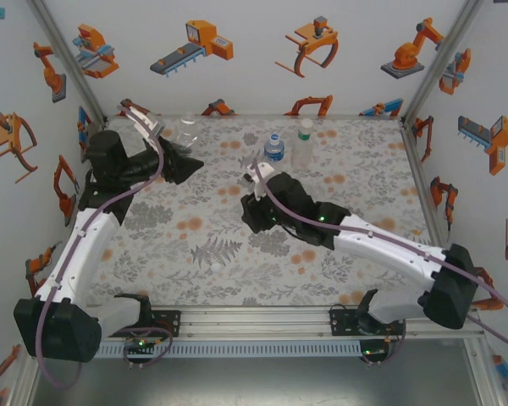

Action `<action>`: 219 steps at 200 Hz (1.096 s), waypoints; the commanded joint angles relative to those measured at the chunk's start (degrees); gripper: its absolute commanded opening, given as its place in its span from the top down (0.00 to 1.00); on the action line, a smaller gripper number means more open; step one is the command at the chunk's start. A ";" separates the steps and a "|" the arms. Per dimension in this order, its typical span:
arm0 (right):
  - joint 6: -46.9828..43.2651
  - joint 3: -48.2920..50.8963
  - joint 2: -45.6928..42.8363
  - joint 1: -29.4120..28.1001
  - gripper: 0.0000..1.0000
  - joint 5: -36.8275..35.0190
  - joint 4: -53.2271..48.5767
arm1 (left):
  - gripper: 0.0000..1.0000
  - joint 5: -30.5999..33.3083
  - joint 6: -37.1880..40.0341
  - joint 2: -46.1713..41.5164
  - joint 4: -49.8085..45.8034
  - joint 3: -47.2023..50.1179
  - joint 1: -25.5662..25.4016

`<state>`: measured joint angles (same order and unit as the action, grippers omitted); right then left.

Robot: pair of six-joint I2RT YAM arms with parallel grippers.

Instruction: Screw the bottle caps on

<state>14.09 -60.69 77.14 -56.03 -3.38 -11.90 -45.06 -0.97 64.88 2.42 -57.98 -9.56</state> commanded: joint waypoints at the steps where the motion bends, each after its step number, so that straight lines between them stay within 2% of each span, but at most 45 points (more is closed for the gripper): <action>1: 4.71 -1.35 3.55 -3.17 0.53 -1.96 -2.59 | 1.00 5.77 4.14 -3.00 -0.24 1.90 0.91; 66: 12.27 -8.69 17.42 -11.19 0.55 -7.83 -7.43 | 1.00 16.42 4.94 -5.62 -1.53 4.48 2.83; 119: 14.49 -15.33 26.38 -14.49 0.53 -5.08 -11.12 | 0.98 18.06 2.08 -5.51 0.39 5.67 6.90; 167: 14.35 -22.56 33.37 -15.02 0.52 -5.50 -16.98 | 0.98 18.34 0.90 -5.54 0.25 5.36 8.15; 219: 12.92 -28.42 39.38 -15.10 0.51 -2.69 -20.57 | 0.96 17.81 0.00 -5.65 0.27 5.15 9.16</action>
<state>27.42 -85.45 114.59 -70.67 -7.25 -28.29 -26.72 0.30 60.45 1.26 -52.80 -1.02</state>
